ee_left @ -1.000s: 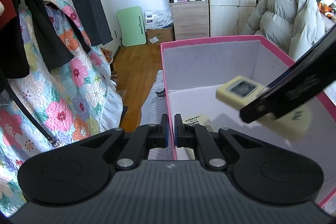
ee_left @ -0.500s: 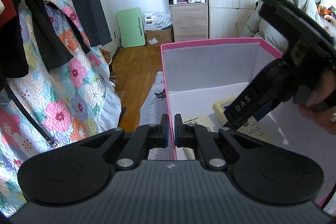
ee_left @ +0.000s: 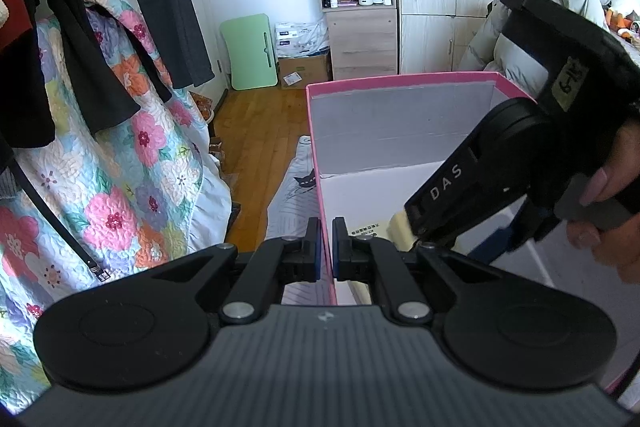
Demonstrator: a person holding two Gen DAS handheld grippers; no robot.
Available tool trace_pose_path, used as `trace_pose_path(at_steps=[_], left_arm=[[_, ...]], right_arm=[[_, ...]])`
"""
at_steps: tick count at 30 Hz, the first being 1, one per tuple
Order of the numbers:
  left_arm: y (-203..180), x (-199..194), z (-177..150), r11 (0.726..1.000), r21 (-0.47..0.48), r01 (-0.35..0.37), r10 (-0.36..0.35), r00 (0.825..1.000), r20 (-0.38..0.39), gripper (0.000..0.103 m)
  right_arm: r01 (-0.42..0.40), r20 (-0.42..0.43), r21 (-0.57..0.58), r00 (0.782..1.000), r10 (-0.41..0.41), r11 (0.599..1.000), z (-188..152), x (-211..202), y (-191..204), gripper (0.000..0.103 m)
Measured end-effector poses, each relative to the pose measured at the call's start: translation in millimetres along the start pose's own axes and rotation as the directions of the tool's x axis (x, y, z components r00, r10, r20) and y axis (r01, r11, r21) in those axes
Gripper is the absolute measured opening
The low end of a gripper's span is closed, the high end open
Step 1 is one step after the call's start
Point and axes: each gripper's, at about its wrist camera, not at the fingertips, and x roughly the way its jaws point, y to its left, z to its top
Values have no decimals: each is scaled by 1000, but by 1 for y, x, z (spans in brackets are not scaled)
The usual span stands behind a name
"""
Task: Organize rigid objects
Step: 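Lower the yellow remote into the pink box, open the right gripper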
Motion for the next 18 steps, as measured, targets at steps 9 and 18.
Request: trace_pose_path(at_steps=[9, 18], left_arm=[[-3, 0, -1, 1000, 8, -9, 9, 1000, -2, 4], [-1, -1, -1, 1000, -3, -11, 11, 1000, -2, 4]], right_arm=[[207, 185, -171, 967, -175, 963, 5, -9, 11, 61], [95, 125, -59, 988, -87, 994, 8, -16, -2, 61]])
